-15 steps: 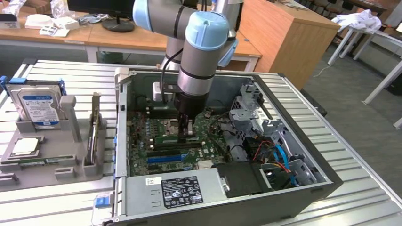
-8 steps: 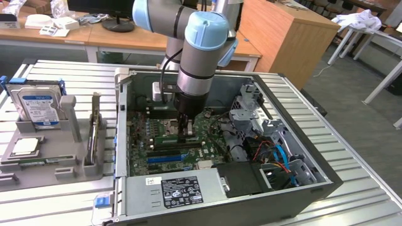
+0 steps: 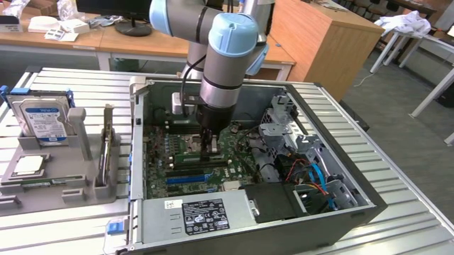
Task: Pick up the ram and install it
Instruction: 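Insert the ram into the slot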
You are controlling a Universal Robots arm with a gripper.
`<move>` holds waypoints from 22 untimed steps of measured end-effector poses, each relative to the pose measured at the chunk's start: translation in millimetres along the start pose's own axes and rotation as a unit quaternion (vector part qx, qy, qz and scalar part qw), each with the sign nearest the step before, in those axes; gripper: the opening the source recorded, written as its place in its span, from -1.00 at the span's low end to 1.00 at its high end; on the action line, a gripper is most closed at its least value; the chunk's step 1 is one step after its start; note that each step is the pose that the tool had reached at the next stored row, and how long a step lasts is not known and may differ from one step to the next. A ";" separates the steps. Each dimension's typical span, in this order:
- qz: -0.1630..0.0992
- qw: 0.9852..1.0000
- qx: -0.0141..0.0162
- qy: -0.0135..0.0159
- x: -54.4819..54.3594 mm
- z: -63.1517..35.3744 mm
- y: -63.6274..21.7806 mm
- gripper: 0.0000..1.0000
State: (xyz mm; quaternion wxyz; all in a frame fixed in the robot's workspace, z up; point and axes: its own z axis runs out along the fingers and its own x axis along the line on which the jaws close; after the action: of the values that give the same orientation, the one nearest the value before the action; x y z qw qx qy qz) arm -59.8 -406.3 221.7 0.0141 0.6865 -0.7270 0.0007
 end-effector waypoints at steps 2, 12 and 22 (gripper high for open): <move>0.000 1.000 0.000 0.000 0.0 0.0 -0.7 -0.73; 0.000 1.000 0.000 0.000 2.8 1.4 -0.9 -0.73; 0.000 1.000 0.000 0.000 2.7 2.8 -0.9 -0.73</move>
State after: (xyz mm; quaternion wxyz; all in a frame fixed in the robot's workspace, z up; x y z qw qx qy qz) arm -59.1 -409.2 218.9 0.0141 0.6864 -0.7271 0.0007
